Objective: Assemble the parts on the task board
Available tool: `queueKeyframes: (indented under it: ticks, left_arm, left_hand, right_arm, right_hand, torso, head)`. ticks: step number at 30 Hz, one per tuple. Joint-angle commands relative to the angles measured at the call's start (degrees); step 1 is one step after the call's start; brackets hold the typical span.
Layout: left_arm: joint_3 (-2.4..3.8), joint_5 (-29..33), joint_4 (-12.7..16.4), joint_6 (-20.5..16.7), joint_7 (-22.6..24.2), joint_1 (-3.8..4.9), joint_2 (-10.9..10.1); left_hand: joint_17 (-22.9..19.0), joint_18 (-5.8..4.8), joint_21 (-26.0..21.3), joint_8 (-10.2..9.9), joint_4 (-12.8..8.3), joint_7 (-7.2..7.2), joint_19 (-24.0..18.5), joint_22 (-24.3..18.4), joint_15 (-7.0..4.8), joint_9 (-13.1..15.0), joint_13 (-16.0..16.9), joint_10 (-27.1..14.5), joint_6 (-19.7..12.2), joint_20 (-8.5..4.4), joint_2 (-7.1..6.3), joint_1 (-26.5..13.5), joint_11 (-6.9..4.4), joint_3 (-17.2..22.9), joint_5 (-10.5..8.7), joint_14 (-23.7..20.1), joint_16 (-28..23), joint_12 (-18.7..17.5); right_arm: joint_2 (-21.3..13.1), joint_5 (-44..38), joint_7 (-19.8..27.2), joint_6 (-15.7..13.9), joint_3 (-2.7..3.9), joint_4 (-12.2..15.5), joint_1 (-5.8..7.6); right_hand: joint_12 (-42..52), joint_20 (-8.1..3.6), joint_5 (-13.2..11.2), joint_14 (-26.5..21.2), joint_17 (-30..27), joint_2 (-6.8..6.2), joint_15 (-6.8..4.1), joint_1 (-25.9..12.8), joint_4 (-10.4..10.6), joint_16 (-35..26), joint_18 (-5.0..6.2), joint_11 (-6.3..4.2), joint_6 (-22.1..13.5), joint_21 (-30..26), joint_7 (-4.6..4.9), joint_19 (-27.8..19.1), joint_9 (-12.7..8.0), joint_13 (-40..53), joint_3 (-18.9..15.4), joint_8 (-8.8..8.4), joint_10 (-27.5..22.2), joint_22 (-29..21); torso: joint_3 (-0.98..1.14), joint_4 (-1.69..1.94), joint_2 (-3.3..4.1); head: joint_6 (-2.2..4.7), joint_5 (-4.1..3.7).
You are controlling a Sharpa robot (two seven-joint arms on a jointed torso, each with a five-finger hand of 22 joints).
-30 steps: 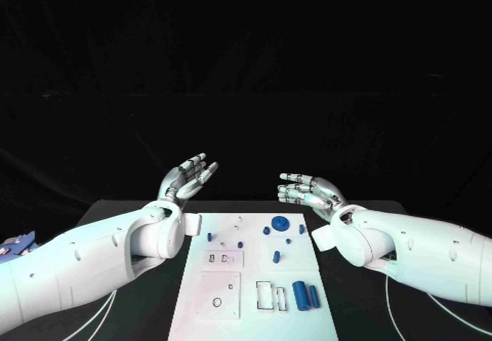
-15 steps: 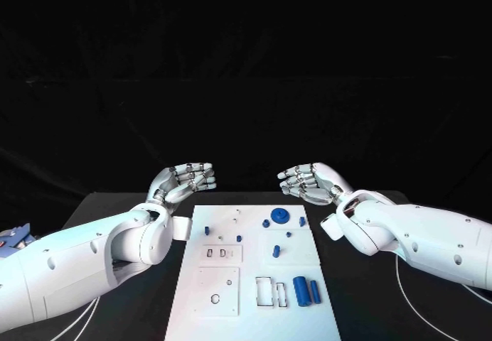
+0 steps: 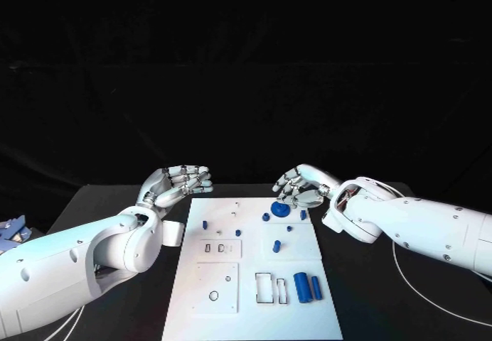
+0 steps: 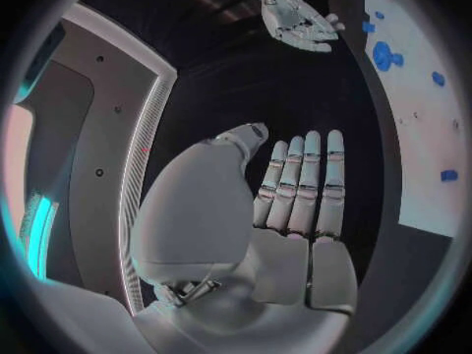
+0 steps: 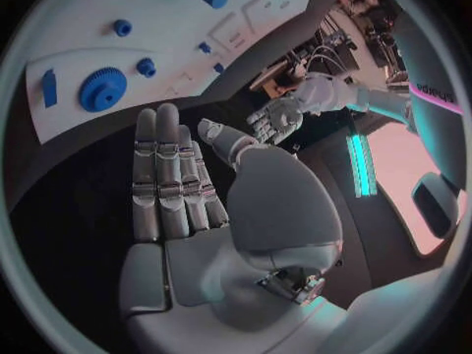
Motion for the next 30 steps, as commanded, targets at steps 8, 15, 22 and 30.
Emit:
queueKeyframes:
  ticks: [8, 15, 22, 30]
  left_arm:
    - [0.17, -1.29, 4.42, 3.23, 1.14, 0.27, -1.72]
    - [0.29, -0.79, 5.48, 3.3, 0.98, 0.35, -2.09]
    - [0.32, -0.65, 5.85, 3.3, 0.81, 0.37, -2.18]
    - [0.36, -0.32, 6.13, 3.4, 0.6, 0.39, -2.19]
  left_hand:
    - [0.33, 1.02, 0.43, -0.37, 0.11, 0.41, 0.75, 0.11, -0.03, -0.16, -0.06, 0.09, -0.07, -0.02, -0.28, -0.68, 0.15, 0.32, -0.25, 0.75, 0.58, -0.66]
    - [0.46, 1.01, 0.55, -0.5, 0.07, 0.46, 0.92, 0.13, -0.05, -0.2, -0.07, -0.04, -0.18, -0.09, -0.31, -0.78, 0.2, 0.36, -0.24, 0.88, 0.75, -0.92]
    - [0.51, 1.01, 0.59, -0.57, 0.02, 0.5, 0.98, 0.14, -0.05, -0.23, -0.08, -0.11, -0.25, -0.12, -0.3, -0.79, 0.23, 0.41, -0.23, 0.9, 0.8, -1.04]
    - [0.56, 1.0, 0.64, -0.65, -0.01, 0.56, 1.04, 0.14, -0.04, -0.26, -0.08, -0.19, -0.33, -0.15, -0.27, -0.81, 0.27, 0.45, -0.22, 0.9, 0.85, -1.17]
  right_arm:
    - [2.25, -25.53, -10.57, 3.68, 0.05, 0.1, 0.72]
    - [3.51, -31.12, -15.48, 4.15, 0.04, -0.09, 0.76]
    - [4.1, -33.2, -17.21, 4.5, 0.04, -0.23, 0.74]
    - [5.2, -34.08, -17.48, 4.91, -0.01, -1.02, 0.54]
  right_hand:
    - [0.64, -1.3, 0.65, 5.06, 29.52, -2.71, -1.04, -1.02, 1.94, 31.08, 0.53, -0.48, 0.57, 11.33, -0.43, 5.0, 1.02, 4.93, -0.74, -2.16, -2.22, 7.76]
    - [0.2, -0.89, 0.55, 5.2, 40.49, -4.11, -0.52, -1.68, 3.05, 42.14, 0.17, 0.03, -1.15, 16.57, -0.47, 5.48, 1.47, 5.91, -0.38, -3.23, -6.38, 13.11]
    - [0.89, -0.74, 0.48, 5.5, 43.71, -4.05, -0.42, -1.3, 3.3, 45.28, -0.22, 0.11, -1.16, 19.81, -0.44, 6.22, 1.92, 6.29, -0.26, -3.05, -7.45, 17.06]
    - [1.43, -0.66, 0.38, 5.65, 45.34, -3.95, -0.36, -1.03, 3.45, 46.91, -0.46, 0.14, -0.61, 21.7, -0.44, 6.54, 2.31, 6.55, 0.0, -2.66, -7.88, 19.35]
  torso:
    - [0.04, 0.64, 2.4]
    - [-0.16, 1.16, 3.26]
    - [-0.47, 1.48, 3.77]
    - [-0.68, 1.66, 4.44]
  head:
    - [0.17, -0.51]
    - [0.17, -1.18]
    - [0.13, -1.43]
    - [0.04, -1.69]
